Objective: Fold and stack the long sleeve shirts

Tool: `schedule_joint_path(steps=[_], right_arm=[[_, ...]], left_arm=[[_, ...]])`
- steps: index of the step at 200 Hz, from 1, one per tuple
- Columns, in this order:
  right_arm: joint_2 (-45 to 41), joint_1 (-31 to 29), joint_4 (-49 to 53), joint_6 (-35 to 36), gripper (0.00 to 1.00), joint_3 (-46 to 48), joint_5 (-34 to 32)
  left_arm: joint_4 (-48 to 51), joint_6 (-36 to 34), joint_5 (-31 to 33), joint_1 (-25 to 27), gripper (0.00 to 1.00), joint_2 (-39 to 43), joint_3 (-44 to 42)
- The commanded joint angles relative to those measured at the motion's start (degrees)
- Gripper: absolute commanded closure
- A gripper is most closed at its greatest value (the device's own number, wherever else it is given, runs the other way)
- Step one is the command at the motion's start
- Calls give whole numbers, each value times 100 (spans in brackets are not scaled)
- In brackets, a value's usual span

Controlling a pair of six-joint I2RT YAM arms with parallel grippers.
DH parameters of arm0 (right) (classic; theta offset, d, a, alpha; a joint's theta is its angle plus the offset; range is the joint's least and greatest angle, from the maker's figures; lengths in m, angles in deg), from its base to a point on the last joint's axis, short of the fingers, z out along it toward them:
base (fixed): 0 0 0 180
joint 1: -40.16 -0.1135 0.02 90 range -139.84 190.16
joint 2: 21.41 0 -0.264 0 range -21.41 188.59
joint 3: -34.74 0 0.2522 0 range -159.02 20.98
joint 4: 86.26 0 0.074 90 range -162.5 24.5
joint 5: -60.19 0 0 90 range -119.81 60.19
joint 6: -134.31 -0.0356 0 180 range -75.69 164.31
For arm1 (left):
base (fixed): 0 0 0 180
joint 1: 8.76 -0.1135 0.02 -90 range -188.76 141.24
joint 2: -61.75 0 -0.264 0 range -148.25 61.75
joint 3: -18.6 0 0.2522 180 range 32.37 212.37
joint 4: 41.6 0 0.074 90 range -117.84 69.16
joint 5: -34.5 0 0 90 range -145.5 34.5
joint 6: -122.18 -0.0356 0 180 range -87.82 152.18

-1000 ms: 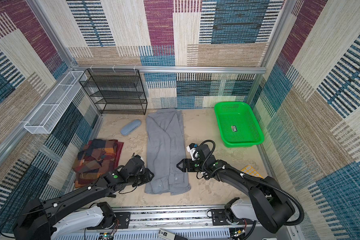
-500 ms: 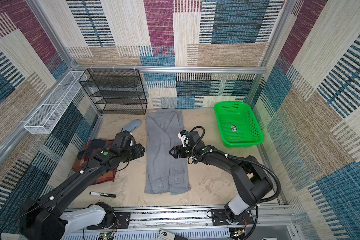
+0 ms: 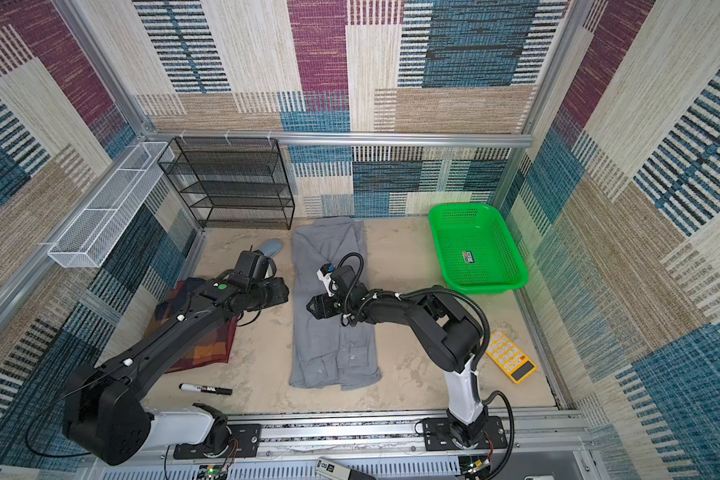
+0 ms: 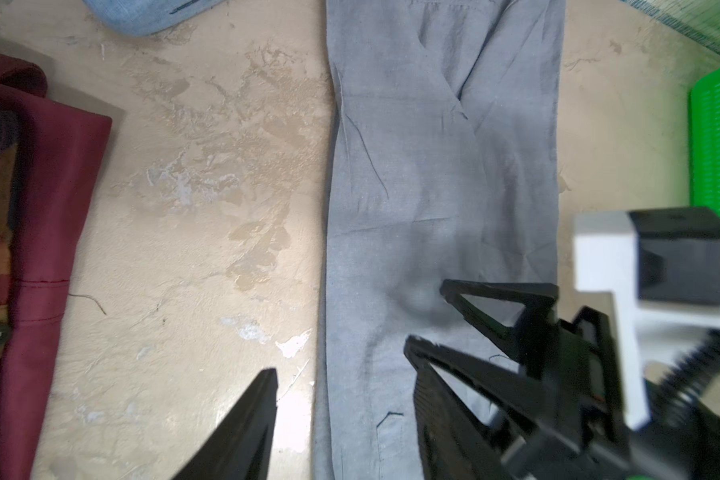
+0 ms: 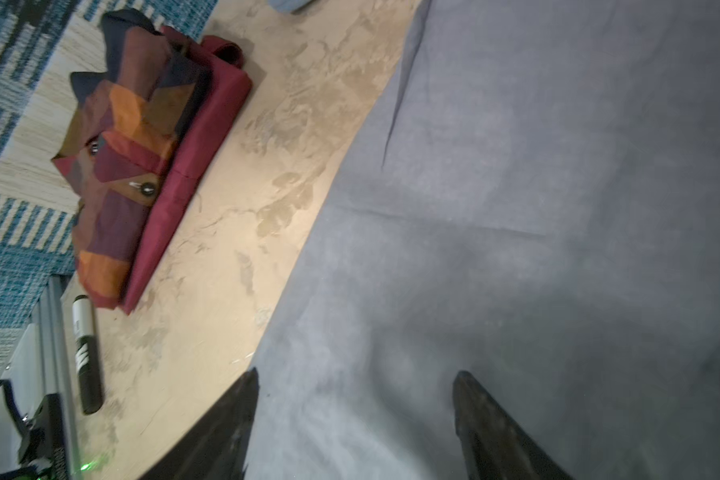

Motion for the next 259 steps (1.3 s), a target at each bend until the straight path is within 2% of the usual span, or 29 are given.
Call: schedule_joint_path(steps=[1,24,63,88,112,124,159,178,197,227,249,259], right_arm=[[117,143,-305,-48,33,129,-46],[85,216,-222,-58,42,496,115],[-995,157,-826,-505,43,2357,262],[-1688,42,-833,-623,42,3126,380],[-2233,31,-670,-546,42,3406,365],[-2355,32,-567,-425,42,3401,308],[-2355,33,-442,-290,41,3277,385],[-2374,33,-463,-270,41,3284,429],[-2393,32,-429,-225,41,3277,432],[-2374,32,-445,-184,41,3270,502],[-2328,32,-432,-135,41,3244,497],[-2320,33,-468,-140,41,3264,551]], left_arm=[[68,-79,130,-8,44,68,-40],[106,-172,158,-90,43,29,8],[101,-382,133,-234,43,-519,591],[103,-534,246,-263,42,-1318,1262],[305,-562,303,-307,42,-2355,2318],[584,-568,525,-325,40,-2975,2968],[1634,-696,745,-428,41,-4800,5117],[1901,-691,639,-467,43,-5416,5745],[2027,-697,674,-496,44,-5736,5921],[1714,-665,603,-569,47,-5764,5530],[1665,-667,478,-579,55,-5870,5561],[1646,-691,435,-580,62,-5940,5678]])
